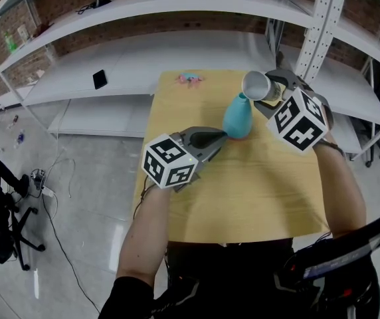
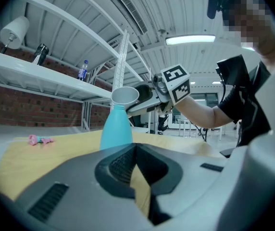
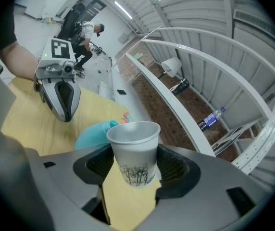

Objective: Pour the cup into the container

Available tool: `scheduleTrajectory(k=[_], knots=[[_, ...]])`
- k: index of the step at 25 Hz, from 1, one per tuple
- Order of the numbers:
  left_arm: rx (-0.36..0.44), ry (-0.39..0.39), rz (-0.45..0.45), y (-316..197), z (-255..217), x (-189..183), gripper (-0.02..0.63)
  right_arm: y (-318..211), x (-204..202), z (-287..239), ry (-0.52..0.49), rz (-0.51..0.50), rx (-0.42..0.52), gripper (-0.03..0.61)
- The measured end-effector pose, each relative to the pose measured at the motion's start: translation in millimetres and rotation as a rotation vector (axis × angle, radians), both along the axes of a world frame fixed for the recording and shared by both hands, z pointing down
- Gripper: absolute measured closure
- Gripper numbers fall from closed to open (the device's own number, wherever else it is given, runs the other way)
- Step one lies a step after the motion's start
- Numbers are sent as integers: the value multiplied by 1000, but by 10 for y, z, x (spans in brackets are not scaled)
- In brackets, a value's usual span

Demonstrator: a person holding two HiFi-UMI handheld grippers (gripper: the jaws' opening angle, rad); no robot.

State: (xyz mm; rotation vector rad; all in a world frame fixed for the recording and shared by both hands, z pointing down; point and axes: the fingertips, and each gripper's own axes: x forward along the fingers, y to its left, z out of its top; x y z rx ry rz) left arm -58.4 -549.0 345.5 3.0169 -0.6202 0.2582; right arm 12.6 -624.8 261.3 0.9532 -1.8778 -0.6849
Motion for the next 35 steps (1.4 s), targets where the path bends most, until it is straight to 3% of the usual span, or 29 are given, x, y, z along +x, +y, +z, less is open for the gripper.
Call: scheduleTrajectory(k=[6, 12, 16, 21, 35], knots=[[-3, -3, 0, -2, 7, -3, 612, 2, 135, 20, -217, 33, -71, 295], [-9, -8, -13, -21, 19, -21, 612, -20, 389, 108, -516, 70, -186, 293], [-15, -15, -26, -39, 26, -14, 612, -24, 588, 153, -589, 106, -191, 293], [-19, -20, -39, -64, 35, -6, 612, -41, 826, 253, -767, 158, -238, 293], [-40, -40, -51, -87, 78, -5, 612, -152, 1294, 786, -884, 283, -280, 293]])
